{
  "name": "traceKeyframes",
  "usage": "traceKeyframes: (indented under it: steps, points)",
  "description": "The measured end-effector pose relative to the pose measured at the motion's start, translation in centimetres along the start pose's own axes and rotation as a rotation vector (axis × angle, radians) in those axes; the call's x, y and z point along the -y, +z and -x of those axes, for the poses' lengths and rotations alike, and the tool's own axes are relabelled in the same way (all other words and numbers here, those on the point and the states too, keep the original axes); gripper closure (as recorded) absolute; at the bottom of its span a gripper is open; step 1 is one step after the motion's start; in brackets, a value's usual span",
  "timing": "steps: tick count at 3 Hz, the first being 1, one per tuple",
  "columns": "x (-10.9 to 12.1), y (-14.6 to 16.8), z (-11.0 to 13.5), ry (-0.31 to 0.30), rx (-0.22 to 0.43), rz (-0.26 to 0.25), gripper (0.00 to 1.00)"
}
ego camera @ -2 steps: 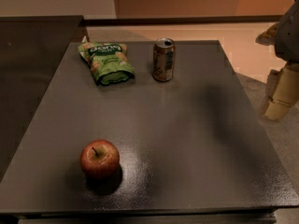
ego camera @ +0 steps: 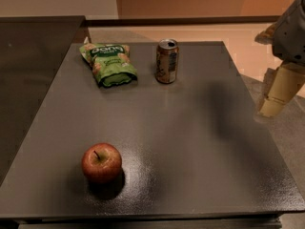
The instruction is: Pick orange can
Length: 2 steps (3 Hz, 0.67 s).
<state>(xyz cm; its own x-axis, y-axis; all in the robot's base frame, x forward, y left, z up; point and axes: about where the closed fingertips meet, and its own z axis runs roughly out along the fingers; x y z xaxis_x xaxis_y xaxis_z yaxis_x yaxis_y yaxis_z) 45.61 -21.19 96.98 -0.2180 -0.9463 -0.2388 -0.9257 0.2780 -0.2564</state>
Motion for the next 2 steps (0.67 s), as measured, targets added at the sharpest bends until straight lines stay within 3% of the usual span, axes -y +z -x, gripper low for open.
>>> traceKeyframes:
  steps: [2]
  points:
    - [4.9,4.4,2.0,0.064,0.14,-0.011,0.0]
